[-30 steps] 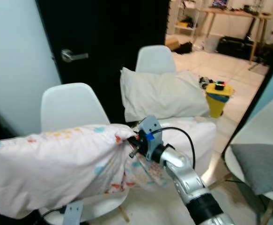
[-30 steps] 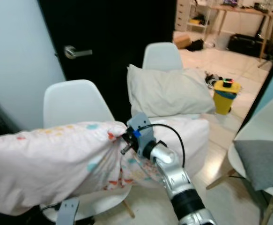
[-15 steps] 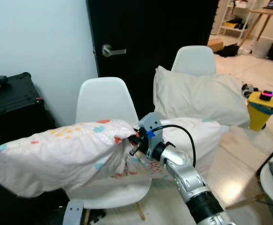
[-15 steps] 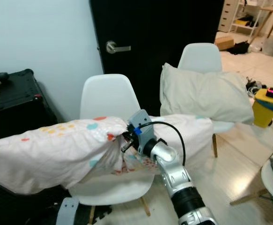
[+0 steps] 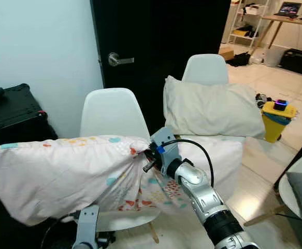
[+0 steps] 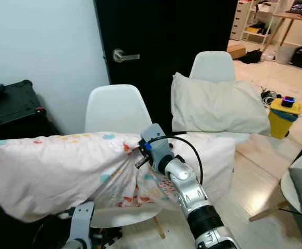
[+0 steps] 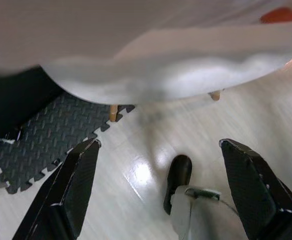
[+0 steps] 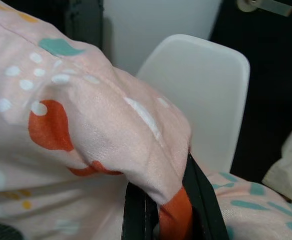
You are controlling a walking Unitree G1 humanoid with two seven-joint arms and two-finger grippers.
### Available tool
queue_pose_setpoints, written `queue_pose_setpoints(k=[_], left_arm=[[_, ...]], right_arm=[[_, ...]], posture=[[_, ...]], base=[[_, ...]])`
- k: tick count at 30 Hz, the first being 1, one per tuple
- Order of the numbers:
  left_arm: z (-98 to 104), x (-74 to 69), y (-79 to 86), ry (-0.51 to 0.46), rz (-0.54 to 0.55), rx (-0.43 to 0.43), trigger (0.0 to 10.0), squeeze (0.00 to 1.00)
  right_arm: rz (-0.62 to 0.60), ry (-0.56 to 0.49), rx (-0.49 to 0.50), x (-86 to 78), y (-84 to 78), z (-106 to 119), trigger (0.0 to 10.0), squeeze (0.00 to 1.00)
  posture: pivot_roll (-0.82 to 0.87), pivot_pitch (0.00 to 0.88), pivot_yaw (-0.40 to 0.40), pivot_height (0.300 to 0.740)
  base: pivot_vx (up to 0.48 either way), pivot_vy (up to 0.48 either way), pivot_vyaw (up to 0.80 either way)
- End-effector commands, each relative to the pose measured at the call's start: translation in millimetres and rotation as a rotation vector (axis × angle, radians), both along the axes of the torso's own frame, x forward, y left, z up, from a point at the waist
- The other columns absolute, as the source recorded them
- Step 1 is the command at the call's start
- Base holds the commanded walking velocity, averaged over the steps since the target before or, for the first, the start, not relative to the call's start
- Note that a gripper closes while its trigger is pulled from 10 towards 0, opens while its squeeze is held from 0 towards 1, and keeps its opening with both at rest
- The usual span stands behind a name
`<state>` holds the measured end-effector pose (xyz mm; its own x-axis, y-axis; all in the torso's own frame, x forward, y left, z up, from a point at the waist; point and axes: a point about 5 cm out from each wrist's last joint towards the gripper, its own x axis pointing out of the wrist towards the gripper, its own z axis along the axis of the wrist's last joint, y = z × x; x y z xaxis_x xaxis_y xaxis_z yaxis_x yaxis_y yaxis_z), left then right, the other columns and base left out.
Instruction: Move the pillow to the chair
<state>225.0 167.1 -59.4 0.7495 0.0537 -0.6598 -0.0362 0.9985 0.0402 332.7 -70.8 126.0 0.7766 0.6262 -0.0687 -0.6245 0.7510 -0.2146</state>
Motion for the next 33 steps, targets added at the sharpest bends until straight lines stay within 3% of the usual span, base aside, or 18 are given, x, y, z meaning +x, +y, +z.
queue_pose_setpoints(k=[1, 4, 10, 13, 19, 33], left_arm=[[4.0, 6.1, -1.0, -0.025, 0.032, -0.029, 10.0, 0.00], [8.9, 13.6, -1.9, -0.050, 0.062, -0.062, 10.0, 0.00], [10.2, 15.3, -3.2, -0.060, 0.053, -0.063, 10.0, 0.00], [7.5, 11.2, -2.8, -0.049, 0.045, -0.059, 10.0, 0.00], [3.8, 5.4, -0.9, -0.032, 0.044, -0.055, 10.0, 0.00], [0.3, 0.0, -0.2, -0.012, 0.030, -0.046, 10.0, 0.00]], right_arm=[[0.022, -0.107, 0.011, 3.5, 7.2, 20.2, 10.0, 0.00], [0.044, -0.126, -0.049, 0.4, 9.9, 14.5, 10.0, 0.00], [0.125, -0.111, -0.020, -6.4, 15.3, 13.9, 10.0, 0.00], [0.169, -0.103, -0.027, -10.8, 19.1, 12.5, 10.0, 0.00], [0.160, -0.120, -0.027, -10.1, 20.1, 13.4, 10.0, 0.00], [0.154, -0.119, -0.101, -11.5, 20.5, 3.9, 10.0, 0.00]], posture=[[0.08, 0.000, 0.006, 0.740], [0.08, 0.000, 0.010, 0.740], [0.07, 0.000, 0.014, 0.740], [0.08, 0.000, 0.017, 0.740], [0.08, 0.000, 0.017, 0.740], [0.08, 0.000, 0.018, 0.740]], base=[[0.000, 0.000, 0.00], [0.000, 0.000, 0.00], [0.000, 0.000, 0.00], [0.000, 0.000, 0.80], [0.000, 0.000, 0.78], [0.147, 0.000, 0.00]])
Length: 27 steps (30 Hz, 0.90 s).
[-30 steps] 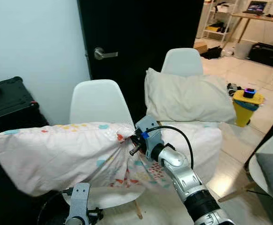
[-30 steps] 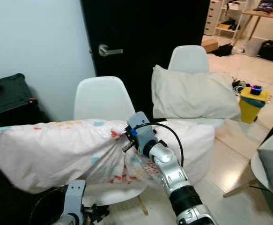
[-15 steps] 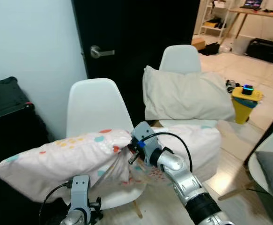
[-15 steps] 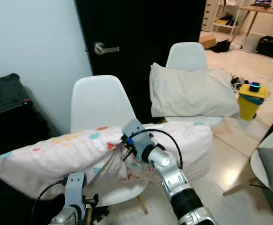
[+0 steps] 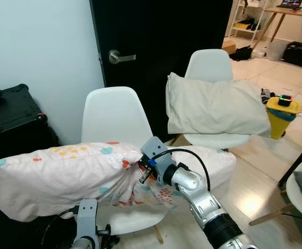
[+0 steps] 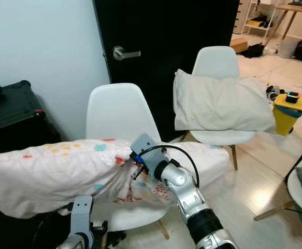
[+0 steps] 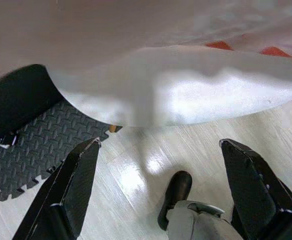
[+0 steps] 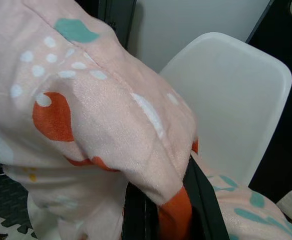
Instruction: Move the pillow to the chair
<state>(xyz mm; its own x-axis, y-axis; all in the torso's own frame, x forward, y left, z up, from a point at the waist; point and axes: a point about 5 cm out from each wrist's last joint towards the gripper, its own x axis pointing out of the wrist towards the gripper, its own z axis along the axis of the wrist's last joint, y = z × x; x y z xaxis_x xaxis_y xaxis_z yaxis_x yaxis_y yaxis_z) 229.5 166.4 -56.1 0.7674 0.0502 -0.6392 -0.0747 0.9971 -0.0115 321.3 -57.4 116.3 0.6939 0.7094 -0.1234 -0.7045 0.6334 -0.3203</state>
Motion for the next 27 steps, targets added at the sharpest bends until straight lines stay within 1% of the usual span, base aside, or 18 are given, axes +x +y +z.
queue_pose_setpoints(k=[1, 3, 4, 5, 6, 9, 15, 19, 21, 22, 24, 27], left_arm=[[-3.1, -4.7, 0.3, 0.018, -0.011, 0.004, 10.0, 0.00], [-3.1, -4.6, 0.1, 0.017, -0.013, 0.004, 10.0, 0.00], [-3.0, -4.5, -0.2, 0.017, -0.015, 0.004, 10.0, 0.00], [-3.0, -4.5, -0.2, 0.017, -0.015, 0.004, 10.0, 0.00], [-2.9, -4.3, -0.4, 0.017, -0.017, 0.004, 10.0, 0.00], [-2.9, -4.2, -0.8, 0.016, -0.020, 0.004, 10.0, 0.00], [-2.3, -3.2, -1.7, 0.014, -0.026, 0.005, 10.0, 0.00], [-2.3, -3.0, -3.3, 0.013, -0.029, 0.004, 10.0, 0.00], [-2.3, -3.0, -4.1, 0.013, -0.031, 0.003, 10.0, 0.00], [-2.3, -3.0, -4.1, 0.013, -0.031, 0.003, 10.0, 0.00], [-2.7, -3.4, -5.3, 0.015, -0.031, -0.001, 10.0, 0.00], [-3.2, -3.9, -10.0, 0.014, -0.035, -0.033, 10.0, 0.00]], right_arm=[[0.033, -0.082, 0.020, -0.6, 7.3, 12.8, 10.0, 0.00], [0.044, -0.083, 0.026, -1.5, 8.0, 13.0, 10.0, 0.00], [0.076, -0.069, 0.035, -3.9, 9.0, 13.0, 10.0, 0.00], [0.076, -0.069, 0.035, -3.9, 9.0, 13.0, 10.0, 0.00], [0.101, -0.056, 0.040, -5.7, 9.9, 12.7, 10.0, 0.00], [0.134, -0.056, 0.030, -8.5, 11.2, 12.7, 10.0, 0.00], [0.123, -0.059, 0.043, -7.8, 11.0, 13.7, 10.0, 0.00], [0.121, -0.061, 0.041, -8.6, 10.7, 13.0, 10.0, 0.00], [0.099, -0.061, 0.009, -7.0, 9.1, 9.9, 10.0, 0.00], [0.099, -0.061, 0.009, -7.0, 9.1, 9.9, 10.0, 0.00], [0.068, -0.055, -0.032, -5.1, 6.4, 5.4, 10.0, 0.00], [0.030, -0.053, -0.080, -2.5, 2.4, 0.9, 10.0, 0.00]], posture=[[0.08, 0.000, 0.017, 0.740], [0.08, 0.000, 0.017, 0.740], [0.07, 0.000, 0.018, 0.740], [0.07, 0.000, 0.018, 0.740], [0.07, 0.000, 0.018, 0.740], [0.07, 0.000, 0.018, 0.740], [0.07, 0.000, 0.015, 0.740], [0.07, 0.000, 0.013, 0.740], [0.07, 0.000, 0.013, 0.740], [0.07, 0.000, 0.013, 0.740], [0.07, 0.000, 0.011, 0.740], [0.06, 0.000, 0.009, 0.740]], base=[[0.274, 0.000, 0.00], [0.279, 0.000, 0.00], [0.285, 0.000, 0.00], [0.285, 0.000, 0.00], [0.289, 0.000, 0.00], [0.289, 0.000, 0.76], [0.290, 0.000, 0.73], [0.291, 0.000, 0.00], [0.292, 0.000, 0.00], [0.292, 0.000, 0.00], [0.292, 0.000, 0.00], [0.187, 0.000, 0.00]])
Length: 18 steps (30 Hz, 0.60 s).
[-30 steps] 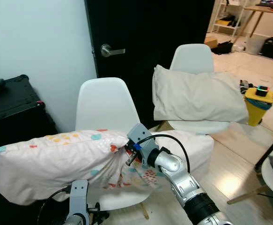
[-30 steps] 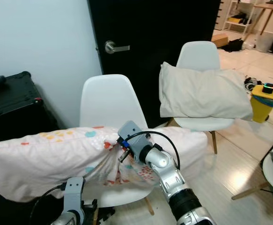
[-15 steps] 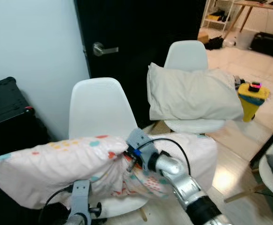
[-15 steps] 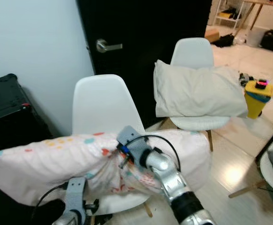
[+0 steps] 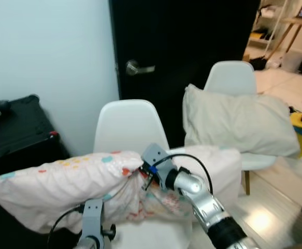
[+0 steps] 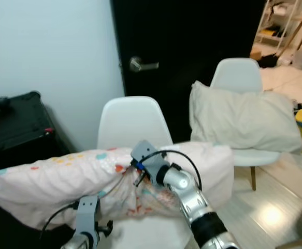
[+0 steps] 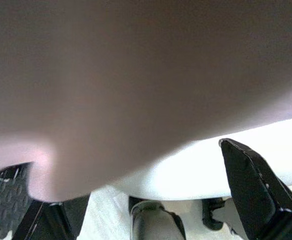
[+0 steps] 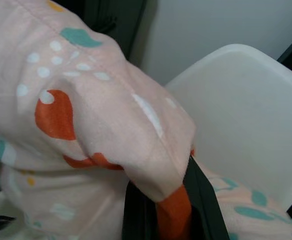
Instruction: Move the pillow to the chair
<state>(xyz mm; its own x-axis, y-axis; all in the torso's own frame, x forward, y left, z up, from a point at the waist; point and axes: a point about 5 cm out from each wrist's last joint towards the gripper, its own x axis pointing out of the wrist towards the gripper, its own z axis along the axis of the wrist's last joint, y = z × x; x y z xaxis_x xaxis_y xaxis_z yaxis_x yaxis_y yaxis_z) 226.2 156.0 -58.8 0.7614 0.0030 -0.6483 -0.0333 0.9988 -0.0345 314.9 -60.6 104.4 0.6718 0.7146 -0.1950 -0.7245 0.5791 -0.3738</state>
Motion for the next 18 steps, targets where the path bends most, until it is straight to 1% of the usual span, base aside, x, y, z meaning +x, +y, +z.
queue_pose_setpoints(k=[1, 4, 6, 7, 12, 15, 18], left_arm=[[-1.2, -1.2, -2.9, 0.012, -0.010, -0.013, 10.0, 0.00], [-1.3, -1.4, -10.9, 0.011, -0.085, -0.008, 10.0, 0.00], [-1.2, -1.3, -12.0, 0.009, -0.097, -0.008, 10.0, 0.00], [-0.4, -0.5, -12.7, 0.002, -0.100, -0.011, 10.0, 0.00], [1.5, 2.2, -10.9, -0.013, -0.071, -0.013, 10.0, 0.00], [2.7, 3.9, -8.7, -0.021, -0.050, -0.015, 10.0, 0.00], [5.1, 7.0, -12.1, -0.038, -0.052, -0.075, 10.0, 0.00]], right_arm=[[-0.017, -0.055, -0.004, 5.7, 2.8, 10.7, 10.0, 0.00], [-0.048, -0.056, -0.032, 8.6, -1.5, 8.4, 10.0, 0.00], [-0.050, -0.057, -0.035, 8.9, -2.0, 8.4, 10.0, 0.00], [-0.055, -0.058, -0.038, 9.6, -2.6, 8.7, 10.0, 0.00], [-0.074, -0.058, -0.036, 10.9, -3.0, 8.6, 10.0, 0.00], [-0.093, -0.058, -0.038, 11.0, -1.9, 7.0, 10.0, 0.00], [-0.127, -0.046, -0.052, 11.6, -0.5, 3.2, 10.0, 0.00]], posture=[[0.07, 0.000, 0.008, 0.740], [0.07, 0.000, 0.009, 0.740], [0.07, 0.000, 0.009, 0.740], [0.07, 0.000, 0.008, 0.740], [0.07, 0.000, 0.011, 0.740], [0.07, 0.000, 0.012, 0.740], [0.07, 0.000, 0.015, 0.740]], base=[[0.000, 0.000, 0.00], [0.000, 0.000, 0.00], [0.000, 0.000, 0.00], [0.285, -0.382, 0.00], [0.295, -0.375, 0.00], [0.000, 0.000, 0.00], [0.000, 0.000, 0.00]])
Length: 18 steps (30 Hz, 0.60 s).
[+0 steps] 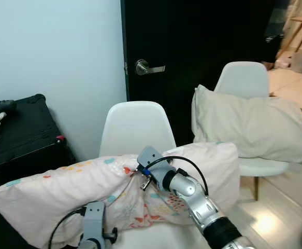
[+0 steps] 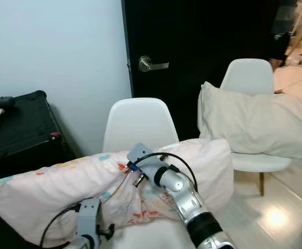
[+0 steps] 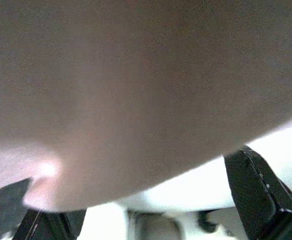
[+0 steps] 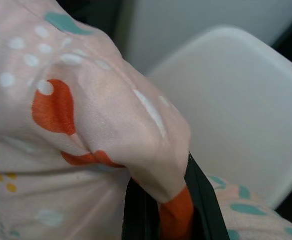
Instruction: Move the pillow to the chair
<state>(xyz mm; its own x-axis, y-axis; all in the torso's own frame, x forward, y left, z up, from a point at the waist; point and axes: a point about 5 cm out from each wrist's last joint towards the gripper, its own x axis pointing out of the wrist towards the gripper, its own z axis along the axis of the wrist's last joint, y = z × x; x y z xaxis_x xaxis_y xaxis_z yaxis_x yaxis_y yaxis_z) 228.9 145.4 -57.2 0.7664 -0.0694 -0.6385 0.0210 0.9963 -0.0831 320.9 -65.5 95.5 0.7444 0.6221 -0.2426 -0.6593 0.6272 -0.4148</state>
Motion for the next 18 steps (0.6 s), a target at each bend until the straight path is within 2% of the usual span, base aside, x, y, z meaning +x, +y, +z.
queue_pose_setpoints(k=[1, 6, 11, 15, 18], left_arm=[[4.1, 5.1, -3.0, -0.030, 0.001, -0.045, 10.0, 0.00], [5.5, 5.8, -18.2, -0.035, -0.059, -0.136, 10.0, 0.00], [5.0, 4.5, -23.0, -0.032, -0.082, -0.152, 10.0, 0.00], [5.1, 3.6, -26.9, -0.034, -0.099, -0.188, 10.0, 0.00], [6.0, 4.3, -28.7, -0.040, -0.111, -0.204, 10.0, 0.00]], right_arm=[[-0.022, -0.047, 0.009, 5.8, 4.5, 11.3, 10.0, 0.00], [-0.053, -0.039, -0.014, 9.2, 1.2, 9.1, 10.0, 0.00], [-0.074, -0.045, -0.025, 11.2, -2.2, 8.9, 10.0, 0.00], [-0.190, -0.021, -0.013, 19.4, -14.4, 10.1, 10.0, 0.00], [-0.233, -0.003, -0.031, 21.9, -20.3, 7.5, 10.0, 0.00]], posture=[[0.07, 0.000, 0.015, 0.740], [0.07, 0.000, 0.018, 0.740], [0.07, 0.000, 0.020, 0.740], [0.07, 0.000, 0.021, 0.735], [0.07, 0.000, 0.020, 0.720]], base=[[0.000, 0.000, 0.00], [0.000, 0.000, 0.00], [0.000, 0.000, 0.00], [0.000, 0.000, 0.00], [0.000, 0.000, 0.00]])
